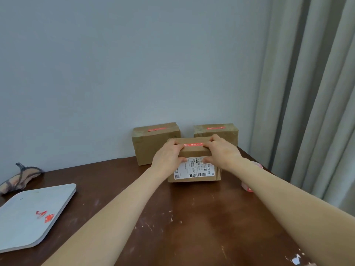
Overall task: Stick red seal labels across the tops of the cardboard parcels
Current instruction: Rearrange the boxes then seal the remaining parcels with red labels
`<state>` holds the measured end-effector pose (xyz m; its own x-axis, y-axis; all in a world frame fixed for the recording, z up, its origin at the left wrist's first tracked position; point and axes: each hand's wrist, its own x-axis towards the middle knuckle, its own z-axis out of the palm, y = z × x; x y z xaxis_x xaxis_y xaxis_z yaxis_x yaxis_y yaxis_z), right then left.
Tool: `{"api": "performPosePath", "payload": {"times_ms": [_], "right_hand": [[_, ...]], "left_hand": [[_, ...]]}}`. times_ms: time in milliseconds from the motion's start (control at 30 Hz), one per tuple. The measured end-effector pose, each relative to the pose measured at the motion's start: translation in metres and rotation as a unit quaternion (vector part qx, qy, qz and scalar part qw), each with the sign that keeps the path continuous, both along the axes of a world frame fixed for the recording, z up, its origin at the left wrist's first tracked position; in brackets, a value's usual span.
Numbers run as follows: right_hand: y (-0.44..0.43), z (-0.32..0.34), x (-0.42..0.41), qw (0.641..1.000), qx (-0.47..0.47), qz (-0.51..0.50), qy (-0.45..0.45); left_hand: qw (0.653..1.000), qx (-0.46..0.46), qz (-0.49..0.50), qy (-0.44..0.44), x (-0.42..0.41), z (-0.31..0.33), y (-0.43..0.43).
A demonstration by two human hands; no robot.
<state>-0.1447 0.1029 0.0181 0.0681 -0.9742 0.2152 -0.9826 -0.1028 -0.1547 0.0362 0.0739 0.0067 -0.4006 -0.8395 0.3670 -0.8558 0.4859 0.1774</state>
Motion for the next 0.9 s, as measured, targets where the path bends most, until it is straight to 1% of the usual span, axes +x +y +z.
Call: {"api": "performPosePath", "payload": {"times_ms": [200, 367, 400, 467, 500, 567, 633, 733, 900], "right_hand": [[-0.043, -0.009, 0.000, 1.000, 0.019, 0.003, 0.008], [-0.062, -0.009, 0.005, 0.998, 0.040, 0.015, 0.048], [-0.065, -0.004, 0.007, 0.998, 0.039, 0.021, 0.055], [-0.072, 0.008, 0.016, 0.997, 0.026, 0.051, 0.054], [-0.076, 0.014, 0.024, 0.996, 0.012, 0.068, 0.050], [-0.087, 0.024, 0.044, 0.994, -0.014, 0.096, 0.045], [-0.101, 0.026, 0.064, 0.993, -0.020, 0.109, 0.028], [-0.126, 0.022, 0.083, 0.994, -0.017, 0.104, 0.015], [-0.165, 0.017, 0.102, 0.995, 0.020, 0.096, 0.026]], "left_hand": [[1.000, 0.013, 0.006, 0.004, -0.001, -0.010, -0.039], [0.999, 0.015, 0.015, -0.031, 0.008, -0.020, -0.055], [0.999, -0.007, 0.015, -0.046, 0.010, -0.019, -0.055], [0.994, -0.081, 0.013, -0.069, 0.015, -0.013, -0.059], [0.992, -0.111, 0.016, -0.061, 0.019, -0.010, -0.062], [0.988, -0.141, 0.045, -0.033, 0.028, -0.003, -0.071], [0.987, -0.130, 0.087, -0.031, 0.041, 0.001, -0.084], [0.987, -0.078, 0.136, -0.039, 0.060, 0.005, -0.105], [0.980, -0.011, 0.172, -0.098, 0.075, 0.008, -0.138]]}}
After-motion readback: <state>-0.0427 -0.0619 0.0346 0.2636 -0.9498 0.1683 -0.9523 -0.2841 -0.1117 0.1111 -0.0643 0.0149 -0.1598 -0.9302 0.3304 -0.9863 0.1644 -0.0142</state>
